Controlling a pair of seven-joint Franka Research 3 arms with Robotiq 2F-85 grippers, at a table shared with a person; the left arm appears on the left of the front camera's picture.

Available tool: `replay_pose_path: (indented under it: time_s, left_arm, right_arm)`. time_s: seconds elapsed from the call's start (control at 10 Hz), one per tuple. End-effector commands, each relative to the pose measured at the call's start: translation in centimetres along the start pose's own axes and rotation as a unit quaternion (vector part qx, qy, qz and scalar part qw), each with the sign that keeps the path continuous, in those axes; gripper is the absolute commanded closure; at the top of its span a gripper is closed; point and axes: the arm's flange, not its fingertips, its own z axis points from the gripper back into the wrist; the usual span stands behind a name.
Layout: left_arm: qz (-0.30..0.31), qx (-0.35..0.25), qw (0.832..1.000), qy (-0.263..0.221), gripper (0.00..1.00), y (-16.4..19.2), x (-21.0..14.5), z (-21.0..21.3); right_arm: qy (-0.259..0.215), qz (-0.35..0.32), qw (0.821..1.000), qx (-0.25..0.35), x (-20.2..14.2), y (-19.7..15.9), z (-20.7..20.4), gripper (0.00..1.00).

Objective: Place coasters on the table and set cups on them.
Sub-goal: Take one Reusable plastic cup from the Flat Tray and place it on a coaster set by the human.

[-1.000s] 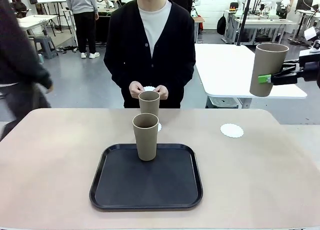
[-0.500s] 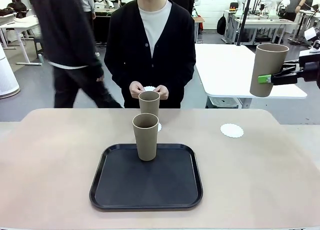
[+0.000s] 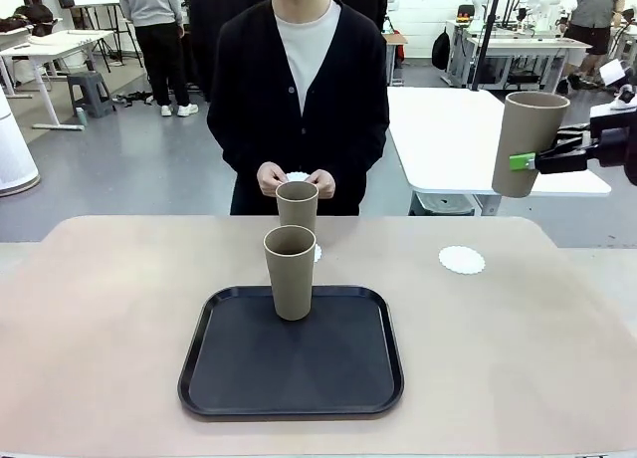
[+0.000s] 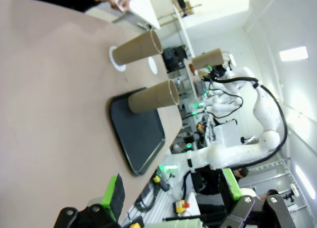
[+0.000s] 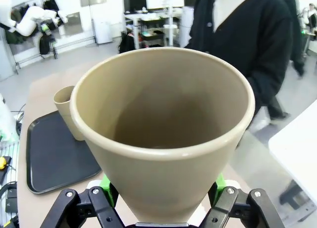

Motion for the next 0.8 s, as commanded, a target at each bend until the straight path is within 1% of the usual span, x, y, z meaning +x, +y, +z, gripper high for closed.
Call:
replay_pose_path:
  time_s: [0.0,0.1,0.3,0.5,0.7]
  left_arm:
    - [0.001,0.002,1.000,0.000,0.00,-0.1,-0.2,0.0]
    - [0.001,0.002,1.000,0.000,0.00,-0.1,-0.2,0.0]
    - [0.001,0.002,1.000,0.000,0.00,-0.1,-0.2,0.0]
    - [0.001,0.002,1.000,0.000,0.00,-0.1,-0.2,0.0]
    - [0.001,0.002,1.000,0.000,0.00,-0.1,-0.2,0.0]
  right_arm:
    - [-0.032,0.007,0.998,0.044,-2.4,-2.9,-1.5,0.17]
    - [-0.050,0.019,0.996,0.075,-3.8,-3.7,-2.4,0.17]
    - [-0.056,0.034,0.990,0.124,-7.1,-5.6,-3.6,0.17]
    - [-0.044,0.060,0.989,0.131,-9.9,-7.3,-5.0,0.17]
    - [-0.035,0.065,0.987,0.146,-12.0,-8.4,-5.9,0.17]
